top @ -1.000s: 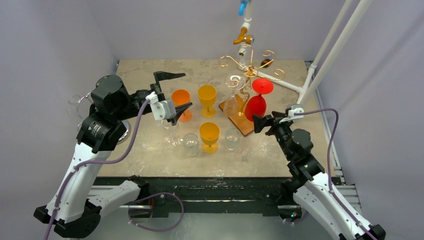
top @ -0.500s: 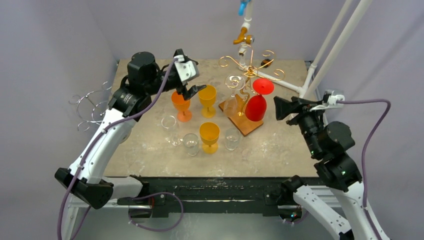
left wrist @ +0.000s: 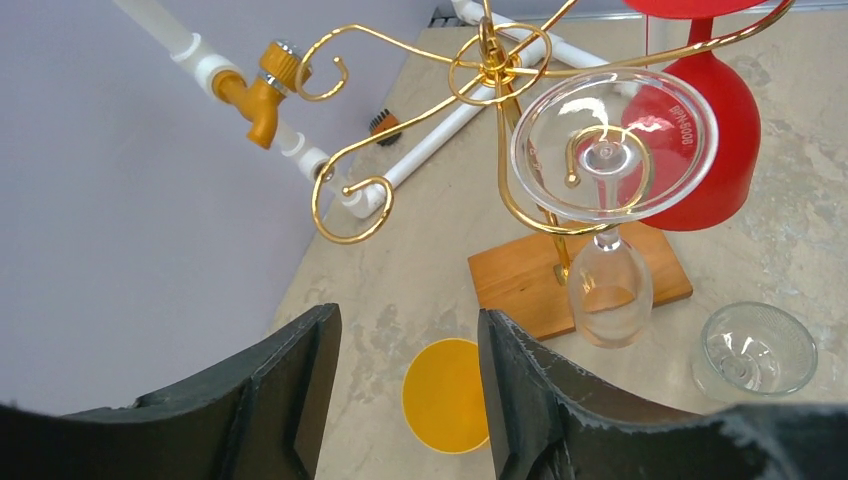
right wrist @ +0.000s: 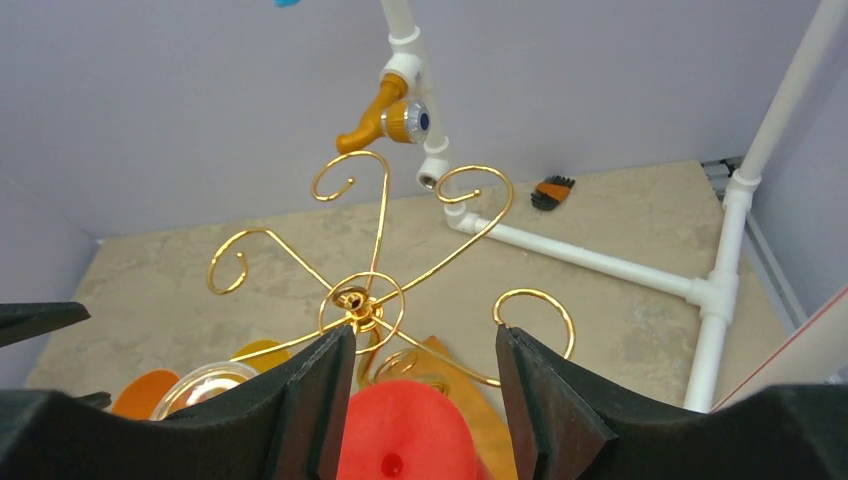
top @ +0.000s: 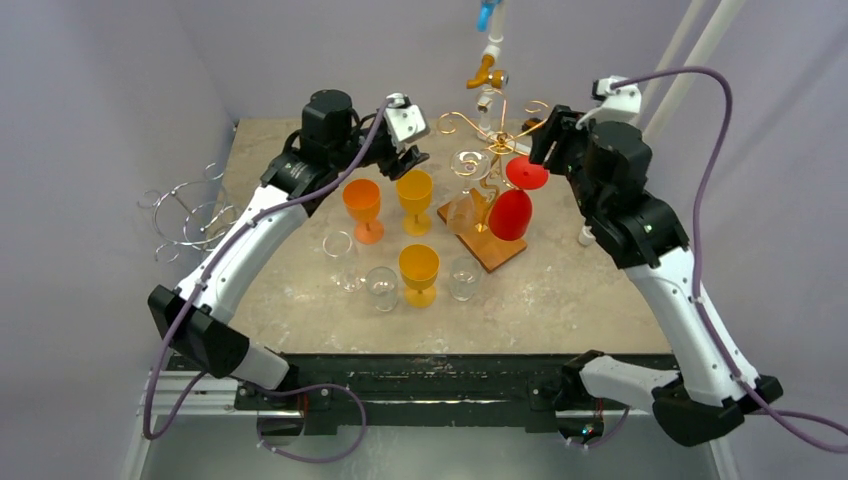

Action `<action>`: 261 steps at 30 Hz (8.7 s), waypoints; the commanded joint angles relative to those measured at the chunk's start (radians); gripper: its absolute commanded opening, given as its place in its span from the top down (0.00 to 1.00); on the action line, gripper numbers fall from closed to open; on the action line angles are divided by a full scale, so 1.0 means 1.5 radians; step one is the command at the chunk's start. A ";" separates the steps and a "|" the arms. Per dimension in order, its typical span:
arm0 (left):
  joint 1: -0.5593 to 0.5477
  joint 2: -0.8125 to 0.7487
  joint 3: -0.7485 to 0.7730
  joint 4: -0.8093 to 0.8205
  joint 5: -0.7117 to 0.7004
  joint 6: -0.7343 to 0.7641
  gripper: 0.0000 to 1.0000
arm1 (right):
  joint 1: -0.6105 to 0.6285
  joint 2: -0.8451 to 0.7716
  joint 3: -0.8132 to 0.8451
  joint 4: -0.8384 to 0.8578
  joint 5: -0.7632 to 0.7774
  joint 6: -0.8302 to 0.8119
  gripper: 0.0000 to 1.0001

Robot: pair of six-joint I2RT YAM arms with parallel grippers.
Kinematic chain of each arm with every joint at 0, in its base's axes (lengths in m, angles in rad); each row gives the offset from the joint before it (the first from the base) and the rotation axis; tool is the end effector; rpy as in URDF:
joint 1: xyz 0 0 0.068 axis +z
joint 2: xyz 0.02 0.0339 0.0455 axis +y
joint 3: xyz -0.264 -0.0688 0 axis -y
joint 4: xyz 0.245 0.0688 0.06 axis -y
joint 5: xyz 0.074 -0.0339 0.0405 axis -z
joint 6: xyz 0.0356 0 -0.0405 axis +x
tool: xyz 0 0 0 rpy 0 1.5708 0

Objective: Place the wine glass upside down on the wine glass rack
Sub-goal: Adjust the wine rack at the center of the board.

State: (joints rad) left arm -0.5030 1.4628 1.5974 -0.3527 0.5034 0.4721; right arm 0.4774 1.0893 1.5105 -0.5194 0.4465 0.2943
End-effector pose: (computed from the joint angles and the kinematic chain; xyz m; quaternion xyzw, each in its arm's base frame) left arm 0.2799 -0.1736 0.4455 0.4916 0.5943 -0.2036 0.6032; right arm 0.1868 0.0793 0.4920 0.0820 0.7331 0.0945 0.6685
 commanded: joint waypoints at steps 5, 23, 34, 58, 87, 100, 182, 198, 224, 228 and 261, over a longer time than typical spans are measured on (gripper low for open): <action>-0.007 0.055 0.061 0.035 -0.041 -0.001 0.47 | -0.013 0.078 0.054 0.001 0.037 -0.043 0.40; -0.008 0.114 0.086 0.065 -0.022 -0.023 0.65 | -0.101 0.153 0.078 -0.040 -0.059 -0.040 0.47; -0.008 0.135 0.091 0.063 -0.005 -0.001 0.67 | -0.118 0.144 0.052 -0.034 -0.068 -0.054 0.50; -0.028 0.212 0.173 0.062 -0.039 -0.003 0.80 | -0.132 0.063 -0.045 0.001 -0.122 -0.042 0.74; -0.028 0.148 0.094 0.063 -0.122 0.035 0.83 | -0.133 0.122 0.022 0.019 -0.090 -0.050 0.57; -0.024 0.146 0.089 0.058 -0.129 0.045 0.84 | -0.139 0.152 0.013 0.048 -0.093 -0.051 0.56; 0.005 0.064 0.274 -0.309 -0.148 -0.103 0.27 | -0.163 0.135 -0.009 -0.012 -0.116 -0.024 0.70; -0.113 0.101 0.382 -0.435 -0.135 -0.086 0.23 | -0.167 0.092 -0.050 -0.028 -0.160 0.010 0.77; -0.278 0.273 0.534 -0.268 -0.333 -0.031 0.19 | -0.165 0.025 -0.103 -0.062 -0.189 0.062 0.73; -0.277 0.307 0.552 -0.248 -0.334 -0.039 0.27 | -0.165 0.017 -0.099 -0.063 -0.186 0.062 0.58; -0.232 0.092 0.315 -0.248 -0.221 0.014 0.48 | -0.169 0.135 0.098 -0.031 -0.127 -0.014 0.57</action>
State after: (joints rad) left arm -0.8467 1.6196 2.0842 -0.6838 0.1287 0.4412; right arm 0.2279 1.2320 1.5925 -0.6044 0.2188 0.3367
